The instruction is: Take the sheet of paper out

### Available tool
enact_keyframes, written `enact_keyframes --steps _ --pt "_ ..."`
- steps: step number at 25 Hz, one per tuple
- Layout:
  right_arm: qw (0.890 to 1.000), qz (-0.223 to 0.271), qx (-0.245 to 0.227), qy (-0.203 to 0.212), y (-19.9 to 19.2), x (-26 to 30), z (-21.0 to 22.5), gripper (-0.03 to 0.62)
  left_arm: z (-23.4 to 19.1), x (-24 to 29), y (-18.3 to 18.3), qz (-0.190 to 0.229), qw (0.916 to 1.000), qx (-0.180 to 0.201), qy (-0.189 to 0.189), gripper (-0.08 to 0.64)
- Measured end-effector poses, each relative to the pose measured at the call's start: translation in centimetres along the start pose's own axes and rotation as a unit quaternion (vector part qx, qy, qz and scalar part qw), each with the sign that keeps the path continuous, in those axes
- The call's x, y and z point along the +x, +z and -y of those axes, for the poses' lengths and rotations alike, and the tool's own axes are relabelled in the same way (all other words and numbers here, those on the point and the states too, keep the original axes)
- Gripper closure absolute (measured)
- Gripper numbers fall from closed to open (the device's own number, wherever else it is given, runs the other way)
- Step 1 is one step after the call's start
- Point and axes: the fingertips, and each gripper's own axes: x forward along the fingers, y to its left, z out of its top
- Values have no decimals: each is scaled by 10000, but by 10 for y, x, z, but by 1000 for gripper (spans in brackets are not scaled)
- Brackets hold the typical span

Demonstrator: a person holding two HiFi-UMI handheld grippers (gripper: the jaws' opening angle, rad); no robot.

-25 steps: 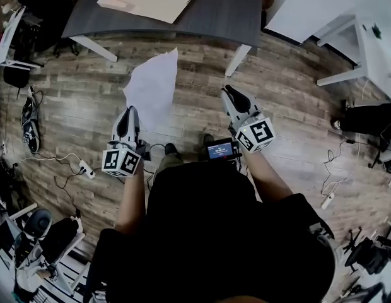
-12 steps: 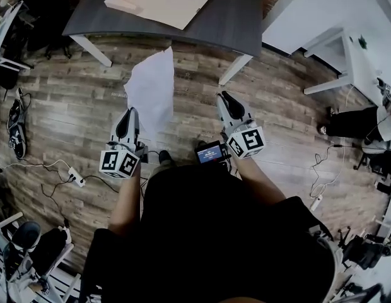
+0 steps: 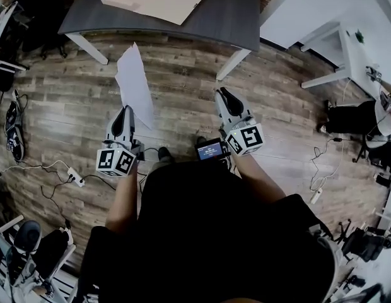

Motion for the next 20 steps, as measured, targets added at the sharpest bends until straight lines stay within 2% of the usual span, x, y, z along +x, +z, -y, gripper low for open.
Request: enact_keyframes --steps 9,20 --pt "9999 69 29 -100 2 -9 14 545 15 13 -2 0 9999 -40 -120 563" --pt "9995 156 199 -189 3 -16 32 545 24 23 -4 -21 9999 -88 -90 563"
